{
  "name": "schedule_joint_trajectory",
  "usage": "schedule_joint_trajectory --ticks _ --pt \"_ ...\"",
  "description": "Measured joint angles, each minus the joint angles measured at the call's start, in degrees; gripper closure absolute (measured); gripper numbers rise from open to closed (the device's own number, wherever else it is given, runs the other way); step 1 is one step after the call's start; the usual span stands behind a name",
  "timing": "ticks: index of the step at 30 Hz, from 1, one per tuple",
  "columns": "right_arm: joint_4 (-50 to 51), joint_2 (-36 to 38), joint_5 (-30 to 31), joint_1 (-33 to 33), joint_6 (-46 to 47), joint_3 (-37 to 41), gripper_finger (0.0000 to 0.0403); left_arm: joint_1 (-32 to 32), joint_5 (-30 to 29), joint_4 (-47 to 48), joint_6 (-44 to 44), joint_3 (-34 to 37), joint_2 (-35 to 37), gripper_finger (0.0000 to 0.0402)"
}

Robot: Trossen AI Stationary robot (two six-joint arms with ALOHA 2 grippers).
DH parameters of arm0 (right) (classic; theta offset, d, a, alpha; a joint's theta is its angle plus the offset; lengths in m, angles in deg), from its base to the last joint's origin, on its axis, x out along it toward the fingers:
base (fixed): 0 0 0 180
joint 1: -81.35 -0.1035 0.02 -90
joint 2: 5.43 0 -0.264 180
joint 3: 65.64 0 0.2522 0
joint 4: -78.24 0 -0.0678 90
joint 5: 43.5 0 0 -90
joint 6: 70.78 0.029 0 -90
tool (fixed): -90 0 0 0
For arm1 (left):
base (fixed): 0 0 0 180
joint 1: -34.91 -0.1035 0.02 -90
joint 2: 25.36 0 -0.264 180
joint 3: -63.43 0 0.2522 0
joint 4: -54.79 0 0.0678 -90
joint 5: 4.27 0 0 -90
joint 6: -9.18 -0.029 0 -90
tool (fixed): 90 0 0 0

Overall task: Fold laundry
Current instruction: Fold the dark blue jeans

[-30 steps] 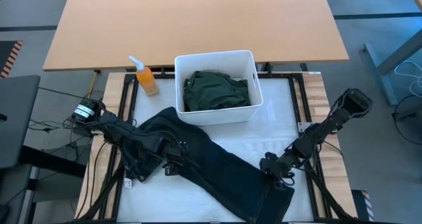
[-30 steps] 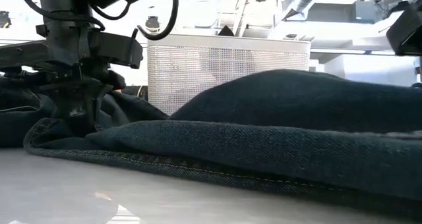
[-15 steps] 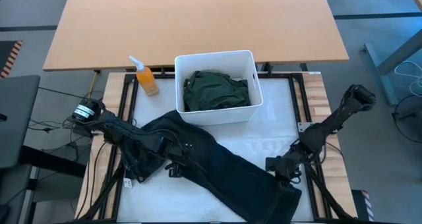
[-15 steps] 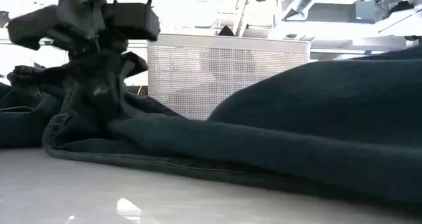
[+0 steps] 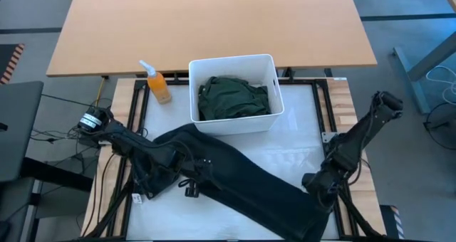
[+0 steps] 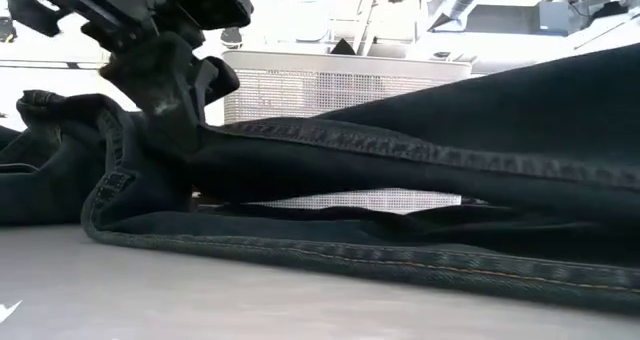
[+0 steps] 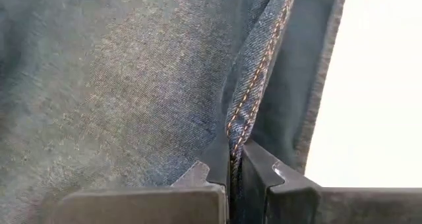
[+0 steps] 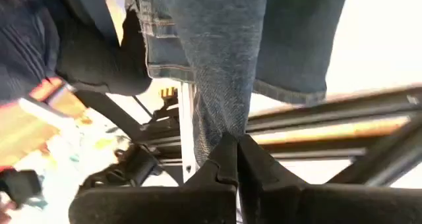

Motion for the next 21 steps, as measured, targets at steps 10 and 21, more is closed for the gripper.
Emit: schedule_joint_trajectory --ticks 10,21 --pt "9.14 -10.13 -2.31 2.86 -6.69 0.0 0.0333 2.23 1.58 -2.9 1.09 0.06 -0.09 0.0401" --pt "16.77 -4.68 1.99 -1.84 1.68 -4.79 0.0251 2.62 0.16 -3.81 3.18 0.08 -0.09 0.0401"
